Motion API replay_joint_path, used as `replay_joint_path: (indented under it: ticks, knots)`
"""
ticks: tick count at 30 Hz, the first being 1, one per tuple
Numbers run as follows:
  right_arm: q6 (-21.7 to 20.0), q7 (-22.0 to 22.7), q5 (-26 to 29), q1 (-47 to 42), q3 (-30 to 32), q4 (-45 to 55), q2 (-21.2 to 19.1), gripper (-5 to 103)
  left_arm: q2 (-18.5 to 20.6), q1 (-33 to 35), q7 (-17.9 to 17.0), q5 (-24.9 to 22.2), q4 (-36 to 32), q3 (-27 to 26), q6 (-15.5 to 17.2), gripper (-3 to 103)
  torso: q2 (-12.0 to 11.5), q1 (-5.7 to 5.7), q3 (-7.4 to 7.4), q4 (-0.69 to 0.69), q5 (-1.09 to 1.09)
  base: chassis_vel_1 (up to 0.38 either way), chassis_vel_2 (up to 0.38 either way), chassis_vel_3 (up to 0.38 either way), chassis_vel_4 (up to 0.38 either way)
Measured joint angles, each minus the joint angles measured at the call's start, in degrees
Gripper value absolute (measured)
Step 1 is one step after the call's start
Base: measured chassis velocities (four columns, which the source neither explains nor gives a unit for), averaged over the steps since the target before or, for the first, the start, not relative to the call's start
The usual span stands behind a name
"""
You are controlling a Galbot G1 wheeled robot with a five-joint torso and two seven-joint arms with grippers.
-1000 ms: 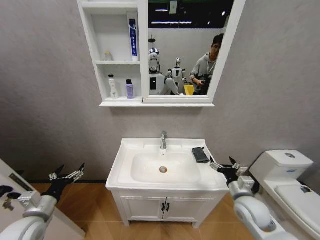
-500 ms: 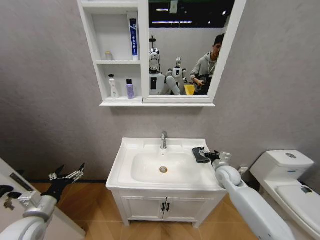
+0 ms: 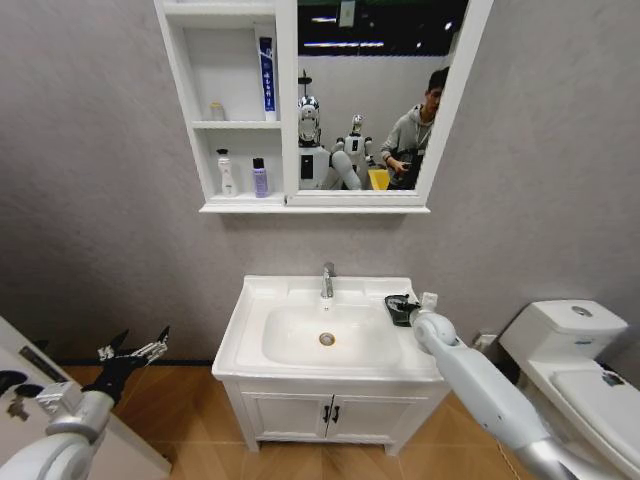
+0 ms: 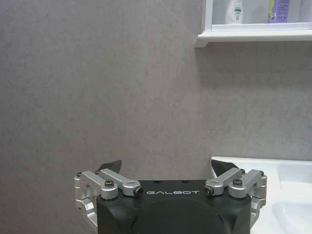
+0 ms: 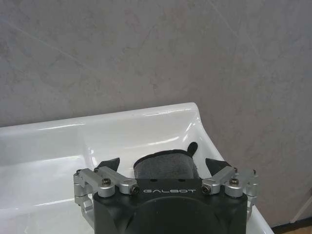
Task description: Move facial cleanser and shampoo from washbasin to cabinet, then wipe washbasin with towel.
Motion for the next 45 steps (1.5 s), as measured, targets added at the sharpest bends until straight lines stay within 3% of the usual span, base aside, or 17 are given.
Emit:
replay_joint_path:
  ticks: [5, 17, 29, 40, 45]
  knots:
    - [-3.66, -0.61, 3.98, 2.43, -1.35, -0.96, -1.49, 98, 0.0, 0.0, 0.0, 0.0, 0.0, 0.0, 0.0, 100, 0.0, 0.0, 0.0, 0.01, -0.02, 0.0, 0.0, 0.0, 0.0]
    - [-5.09, -3.48, 4.54, -0.81, -0.25, 0.57, -5.84, 98, 0.0, 0.0, 0.02, 0.0, 0.0, 0.0, 0.0, 100, 0.01, -0.01, -0.01, -0.01, -0.01, 0.0, 0.0, 0.0, 0.0]
    - [-5.51, -4.21, 5.35, 3.0, -4.01, -4.38, -4.45, 97, 0.0, 0.0, 0.02, 0.0, 0.0, 0.0, 0.01, 100, 0.01, -0.01, -0.01, 0.0, -0.01, 0.0, 0.0, 0.0, 0.0]
    - [-4.55, -6.07, 3.4, 5.12, -6.63, -8.79, -3.48, 82, 0.0, 0.0, 0.02, 0.0, 0.0, 0.0, 0.0, 100, 0.01, -0.01, 0.0, 0.0, 0.0, 0.0, 0.0, 0.0, 0.0]
    - [-4.83, -5.91, 3.45, 5.35, -7.07, -9.17, -3.18, 61, 0.0, 0.0, 0.02, 0.0, 0.0, 0.0, 0.0, 100, 0.01, -0.01, 0.0, 0.0, 0.0, 0.0, 0.0, 0.0, 0.0]
